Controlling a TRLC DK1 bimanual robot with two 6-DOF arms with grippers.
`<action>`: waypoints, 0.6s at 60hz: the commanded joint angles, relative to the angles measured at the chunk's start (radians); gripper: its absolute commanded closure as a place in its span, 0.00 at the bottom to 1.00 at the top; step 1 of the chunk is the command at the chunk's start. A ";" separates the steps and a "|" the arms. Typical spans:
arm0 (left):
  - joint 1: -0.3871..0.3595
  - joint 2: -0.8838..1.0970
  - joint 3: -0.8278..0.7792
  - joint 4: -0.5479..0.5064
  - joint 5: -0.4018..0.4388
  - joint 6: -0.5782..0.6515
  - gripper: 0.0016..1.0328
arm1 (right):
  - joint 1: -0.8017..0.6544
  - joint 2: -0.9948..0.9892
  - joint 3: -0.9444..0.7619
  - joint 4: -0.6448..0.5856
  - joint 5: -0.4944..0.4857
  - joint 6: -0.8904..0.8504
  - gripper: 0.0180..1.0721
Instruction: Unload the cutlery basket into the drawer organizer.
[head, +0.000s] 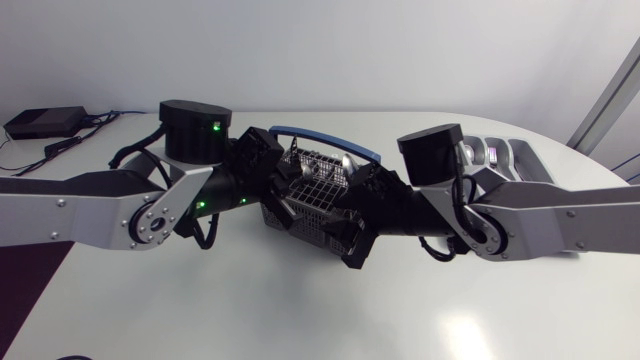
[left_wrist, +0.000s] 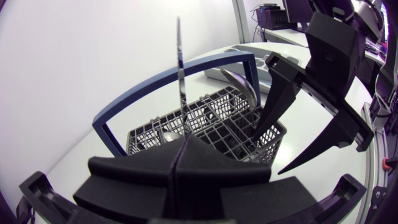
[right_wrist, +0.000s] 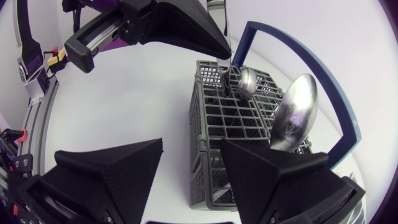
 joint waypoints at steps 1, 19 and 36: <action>-0.017 -0.044 0.053 -0.014 0.008 -0.011 0.97 | 0.006 0.020 0.018 0.008 0.003 -0.011 0.35; -0.029 -0.075 0.076 -0.086 0.005 0.000 0.97 | 0.012 0.028 0.021 0.009 0.003 -0.012 0.35; -0.026 -0.104 0.094 -0.146 0.016 0.039 0.97 | 0.012 0.026 0.013 0.008 0.001 -0.018 0.35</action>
